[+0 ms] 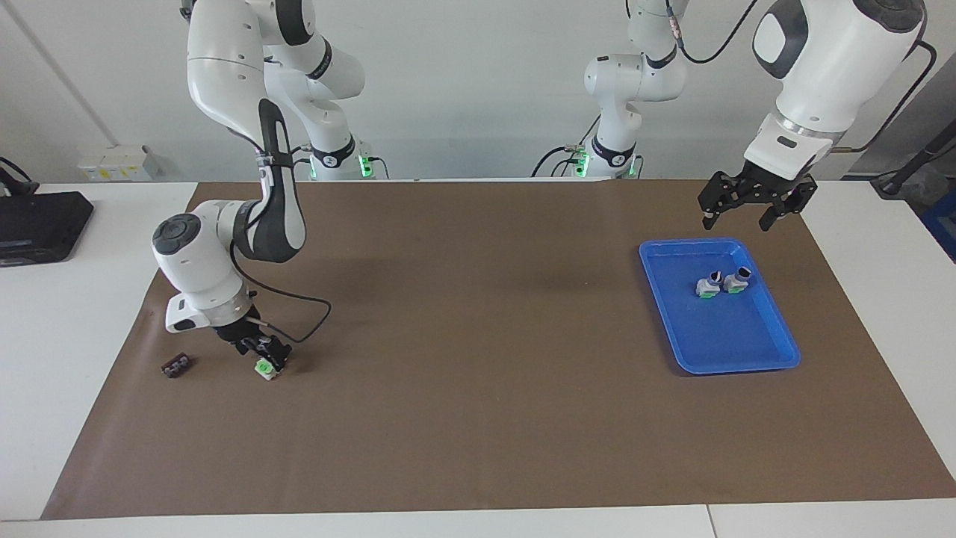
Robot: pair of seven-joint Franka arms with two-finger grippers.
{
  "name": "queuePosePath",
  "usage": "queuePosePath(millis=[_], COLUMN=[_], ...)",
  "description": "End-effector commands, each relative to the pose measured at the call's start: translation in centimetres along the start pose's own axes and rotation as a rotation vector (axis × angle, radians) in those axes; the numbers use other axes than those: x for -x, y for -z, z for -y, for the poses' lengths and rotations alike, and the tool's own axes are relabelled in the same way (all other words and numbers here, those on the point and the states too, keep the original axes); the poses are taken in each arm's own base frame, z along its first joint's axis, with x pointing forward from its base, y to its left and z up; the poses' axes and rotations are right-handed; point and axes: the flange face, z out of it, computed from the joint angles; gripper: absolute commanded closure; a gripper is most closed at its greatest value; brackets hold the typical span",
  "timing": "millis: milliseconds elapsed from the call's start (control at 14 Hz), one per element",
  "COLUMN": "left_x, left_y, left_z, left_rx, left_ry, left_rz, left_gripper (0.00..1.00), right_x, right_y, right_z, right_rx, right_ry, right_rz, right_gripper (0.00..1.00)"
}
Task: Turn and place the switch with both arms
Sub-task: 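Grasp the green-and-white switch with the right gripper and lift it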
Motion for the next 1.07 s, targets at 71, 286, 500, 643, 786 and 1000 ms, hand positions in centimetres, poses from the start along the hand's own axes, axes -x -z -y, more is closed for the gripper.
queuePosePath(millis=[71, 286, 500, 643, 786, 1000], left_x=[0.8, 0.8, 0.8, 0.8, 0.8, 0.8], left_y=[0.2, 0.2, 0.2, 0.2, 0.2, 0.2], left_z=[0.2, 0.2, 0.2, 0.2, 0.3, 0.2], left_rx=[0.002, 0.002, 0.002, 0.002, 0.002, 0.002], left_ry=[0.012, 0.012, 0.012, 0.012, 0.013, 0.012], left_rz=[0.004, 0.004, 0.004, 0.004, 0.002, 0.004], left_gripper=[0.0, 0.0, 0.0, 0.0, 0.0, 0.0], right_x=[-0.2, -0.3, -0.3, -0.9, -1.7, -1.4], right_y=[-1.4, -1.8, -1.5, -0.6, 1.0, 3.3], right_z=[0.5, 0.2, 0.2, 0.6, 1.4, 4.4], right_rx=[-0.006, -0.003, 0.0, 0.006, 0.006, -0.085], right_ry=[-0.025, -0.028, -0.03, -0.022, -0.018, -0.061], right_rz=[0.006, 0.007, 0.019, 0.043, 0.065, 0.119], right_gripper=[0.0, 0.12, 1.0, 1.0, 1.0, 1.0])
